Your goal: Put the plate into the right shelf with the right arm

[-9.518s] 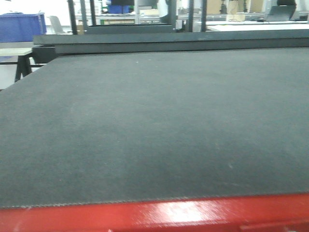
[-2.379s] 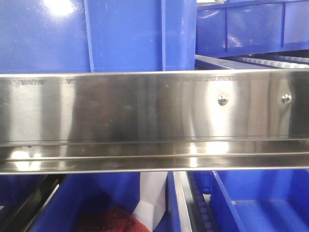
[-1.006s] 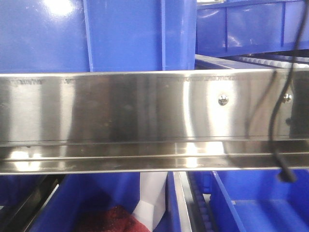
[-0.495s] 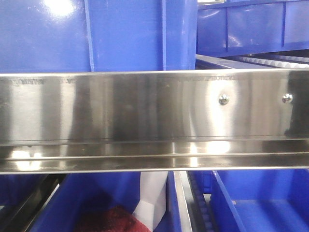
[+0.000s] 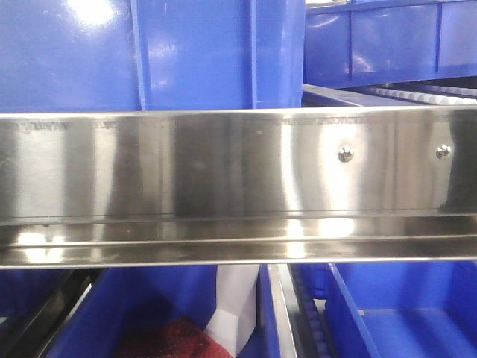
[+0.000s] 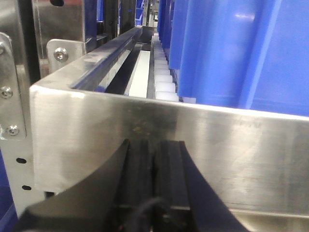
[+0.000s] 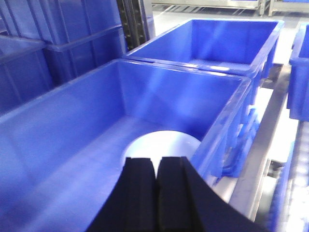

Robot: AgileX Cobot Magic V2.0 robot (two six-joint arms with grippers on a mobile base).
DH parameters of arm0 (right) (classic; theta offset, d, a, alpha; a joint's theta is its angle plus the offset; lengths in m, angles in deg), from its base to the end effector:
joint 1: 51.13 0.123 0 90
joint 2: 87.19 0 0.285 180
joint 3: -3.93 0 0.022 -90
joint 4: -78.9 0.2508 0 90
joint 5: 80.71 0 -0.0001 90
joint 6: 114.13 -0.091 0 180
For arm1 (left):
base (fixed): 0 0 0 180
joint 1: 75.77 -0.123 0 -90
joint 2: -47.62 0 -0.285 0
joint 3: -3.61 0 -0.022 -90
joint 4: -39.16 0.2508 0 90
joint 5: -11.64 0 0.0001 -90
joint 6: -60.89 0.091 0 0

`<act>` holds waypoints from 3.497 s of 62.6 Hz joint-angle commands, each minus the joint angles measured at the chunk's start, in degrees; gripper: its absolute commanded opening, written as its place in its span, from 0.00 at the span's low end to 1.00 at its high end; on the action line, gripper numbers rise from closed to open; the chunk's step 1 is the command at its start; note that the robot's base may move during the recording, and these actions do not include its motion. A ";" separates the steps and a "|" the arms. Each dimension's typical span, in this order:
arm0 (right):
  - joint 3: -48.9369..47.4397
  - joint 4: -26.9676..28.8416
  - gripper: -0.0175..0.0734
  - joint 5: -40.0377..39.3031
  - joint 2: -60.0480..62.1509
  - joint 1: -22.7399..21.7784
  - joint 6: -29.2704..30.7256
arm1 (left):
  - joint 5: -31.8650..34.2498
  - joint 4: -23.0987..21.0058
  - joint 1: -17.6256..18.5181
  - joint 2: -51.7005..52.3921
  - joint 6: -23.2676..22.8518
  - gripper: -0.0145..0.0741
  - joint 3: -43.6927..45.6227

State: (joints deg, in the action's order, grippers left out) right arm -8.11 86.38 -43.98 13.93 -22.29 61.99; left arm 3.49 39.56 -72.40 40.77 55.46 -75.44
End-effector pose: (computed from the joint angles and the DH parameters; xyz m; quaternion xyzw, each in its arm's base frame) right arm 0.2201 0.1293 0.5005 -0.1529 0.7692 0.2343 0.5746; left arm 0.0563 -0.0032 0.1903 -0.0110 0.7316 -0.0496 0.6799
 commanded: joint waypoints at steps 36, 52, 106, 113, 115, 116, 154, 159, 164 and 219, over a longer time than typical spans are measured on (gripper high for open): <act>18.37 -25.40 0.25 -15.59 14.78 -20.48 -10.51 | 5.13 0.01 0.10 0.36 -0.34 0.11 -0.54; 36.32 -25.35 0.25 -28.60 28.15 -28.81 -11.76 | 5.13 0.01 0.10 0.36 -0.34 0.11 -0.54; 72.30 -13.76 0.25 -32.60 65.00 -29.32 -11.78 | 5.13 0.01 0.10 0.36 -0.34 0.11 -0.54; 74.92 -11.77 0.25 -33.36 67.66 -29.32 -9.70 | 5.13 0.01 0.10 0.36 -0.34 0.11 -0.54; 75.60 -11.21 0.25 -33.36 68.51 -29.30 -7.97 | 5.13 0.01 0.10 0.36 -0.34 0.11 -0.54; 76.08 -10.86 0.25 -33.36 68.81 -29.23 -7.15 | 5.13 0.01 0.10 0.36 -0.34 0.11 -0.54; 90.63 -4.02 0.25 -40.73 72.48 -26.03 4.87 | 5.13 0.01 0.10 0.36 -0.34 0.11 -0.54; 90.50 -4.33 0.25 -38.65 72.48 -25.89 4.87 | 5.13 0.01 0.10 0.36 -0.34 0.11 -0.54; 90.50 -4.67 0.25 -37.77 72.48 -25.89 4.87 | 5.13 0.01 0.10 0.36 -0.34 0.11 -0.54; 90.50 -4.96 0.25 -35.83 72.48 -25.89 4.87 | 5.13 0.01 0.10 0.36 -0.34 0.11 -0.54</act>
State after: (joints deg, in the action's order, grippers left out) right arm 82.67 81.94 -73.80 85.62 -48.29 66.27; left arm 3.49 39.56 -72.40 40.77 55.46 -75.44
